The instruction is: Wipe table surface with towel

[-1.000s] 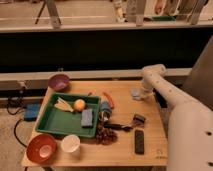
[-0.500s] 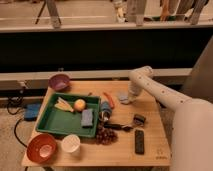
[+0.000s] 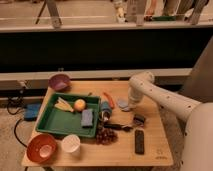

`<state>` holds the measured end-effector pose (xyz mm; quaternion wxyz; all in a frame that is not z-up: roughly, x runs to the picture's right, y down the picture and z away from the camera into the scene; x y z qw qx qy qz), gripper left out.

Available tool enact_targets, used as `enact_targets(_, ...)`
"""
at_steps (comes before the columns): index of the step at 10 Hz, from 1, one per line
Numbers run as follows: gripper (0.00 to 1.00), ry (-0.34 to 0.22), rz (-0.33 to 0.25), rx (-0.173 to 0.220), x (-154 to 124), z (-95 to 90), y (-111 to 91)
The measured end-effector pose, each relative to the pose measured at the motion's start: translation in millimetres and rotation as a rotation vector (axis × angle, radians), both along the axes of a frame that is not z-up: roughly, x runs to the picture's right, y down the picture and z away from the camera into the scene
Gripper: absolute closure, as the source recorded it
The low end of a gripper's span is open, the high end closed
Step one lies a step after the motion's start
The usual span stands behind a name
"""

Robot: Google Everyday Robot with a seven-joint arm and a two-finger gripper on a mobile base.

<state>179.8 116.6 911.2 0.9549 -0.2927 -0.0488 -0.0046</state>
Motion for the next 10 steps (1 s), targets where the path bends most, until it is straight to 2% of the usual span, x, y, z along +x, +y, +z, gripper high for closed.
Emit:
enact_targets(4, 0.92, 0.097, 0.062, -0.01, 93, -4.2, 13)
enact_targets(6, 0.92, 0.154, 0.115, 0.0, 129, 2.6, 8)
enact_targets(8, 0.92, 0.183, 0.174, 0.016, 147, 17.3, -10)
enact_targets(10, 0.92, 0.184, 0.193, 0.034, 143, 32.5, -30)
